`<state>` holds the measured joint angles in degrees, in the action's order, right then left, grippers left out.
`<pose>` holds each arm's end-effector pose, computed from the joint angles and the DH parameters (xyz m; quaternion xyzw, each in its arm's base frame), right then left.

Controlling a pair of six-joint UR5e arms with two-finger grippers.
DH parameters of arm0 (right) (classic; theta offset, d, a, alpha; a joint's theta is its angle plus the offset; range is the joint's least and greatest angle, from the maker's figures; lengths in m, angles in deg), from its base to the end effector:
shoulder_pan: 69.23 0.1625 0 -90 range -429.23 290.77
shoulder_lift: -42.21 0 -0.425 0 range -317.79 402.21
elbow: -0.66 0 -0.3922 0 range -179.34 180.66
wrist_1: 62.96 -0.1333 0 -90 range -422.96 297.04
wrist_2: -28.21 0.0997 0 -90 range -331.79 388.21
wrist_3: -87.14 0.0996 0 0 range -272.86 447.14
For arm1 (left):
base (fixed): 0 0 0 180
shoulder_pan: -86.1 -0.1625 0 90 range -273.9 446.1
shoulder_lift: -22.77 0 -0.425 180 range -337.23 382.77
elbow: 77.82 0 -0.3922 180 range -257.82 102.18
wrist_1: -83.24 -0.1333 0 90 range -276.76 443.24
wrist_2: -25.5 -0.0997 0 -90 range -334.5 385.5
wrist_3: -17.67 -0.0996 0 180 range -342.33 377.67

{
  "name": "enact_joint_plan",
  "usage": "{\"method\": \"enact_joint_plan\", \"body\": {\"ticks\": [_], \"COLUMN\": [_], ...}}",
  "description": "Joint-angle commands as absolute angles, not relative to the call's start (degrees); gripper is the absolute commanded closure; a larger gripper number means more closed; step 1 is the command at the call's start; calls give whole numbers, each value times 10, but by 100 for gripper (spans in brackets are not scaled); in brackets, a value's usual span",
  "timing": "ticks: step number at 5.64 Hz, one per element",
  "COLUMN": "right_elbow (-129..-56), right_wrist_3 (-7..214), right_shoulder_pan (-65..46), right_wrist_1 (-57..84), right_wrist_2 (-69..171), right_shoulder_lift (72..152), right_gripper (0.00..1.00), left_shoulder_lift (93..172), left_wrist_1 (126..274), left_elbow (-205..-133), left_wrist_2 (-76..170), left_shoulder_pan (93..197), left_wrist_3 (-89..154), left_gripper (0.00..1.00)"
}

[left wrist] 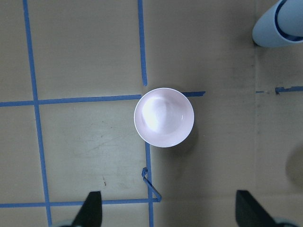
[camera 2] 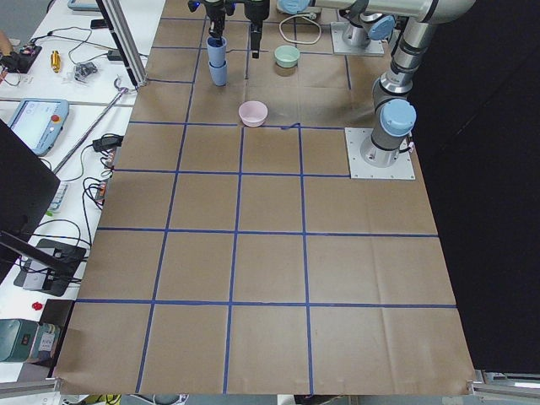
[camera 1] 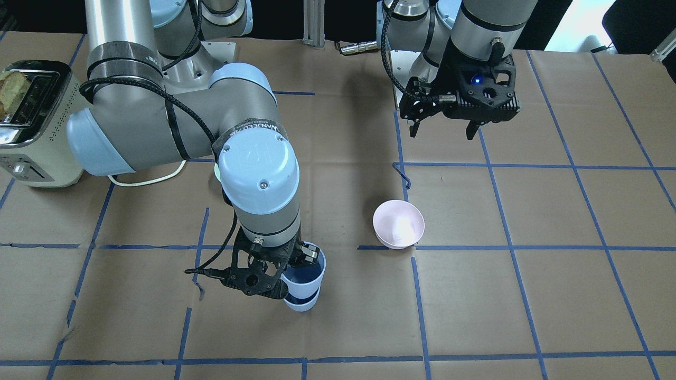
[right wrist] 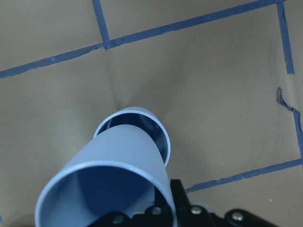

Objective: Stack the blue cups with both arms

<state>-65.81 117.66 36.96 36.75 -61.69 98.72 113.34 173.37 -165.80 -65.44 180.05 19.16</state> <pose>0.3290 -0.6543 0.3491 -0.1247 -0.9922 -0.0023 0.0001 -0.1657 -0.4880 0.5001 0.0214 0.9997 -0.0119 0.0076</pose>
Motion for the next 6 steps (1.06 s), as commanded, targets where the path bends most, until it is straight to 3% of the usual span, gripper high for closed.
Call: {"method": "enact_joint_plan", "body": {"ticks": [1,2,4,6], "right_elbow": [-674,-663,-624,-647], "right_wrist_3": [1178,1186,1173,1057], "right_shoulder_pan": [369,364,328,284], "right_wrist_1": [394,394,328,231], "right_wrist_2": [-616,-612,-607,-613], "right_shoulder_lift": [985,988,1021,1080], "right_gripper": [50,1,0,0], "left_shoulder_lift": [1134,1135,1133,1133], "left_wrist_1": [1733,1733,1734,1734], "left_elbow": [-1658,-1658,-1658,-1658], "left_wrist_2": [-654,-654,-654,-654], "left_shoulder_pan": [1801,1801,1801,1801], "left_wrist_3": [192,192,192,192], "left_gripper": [0,0,0,0]}}
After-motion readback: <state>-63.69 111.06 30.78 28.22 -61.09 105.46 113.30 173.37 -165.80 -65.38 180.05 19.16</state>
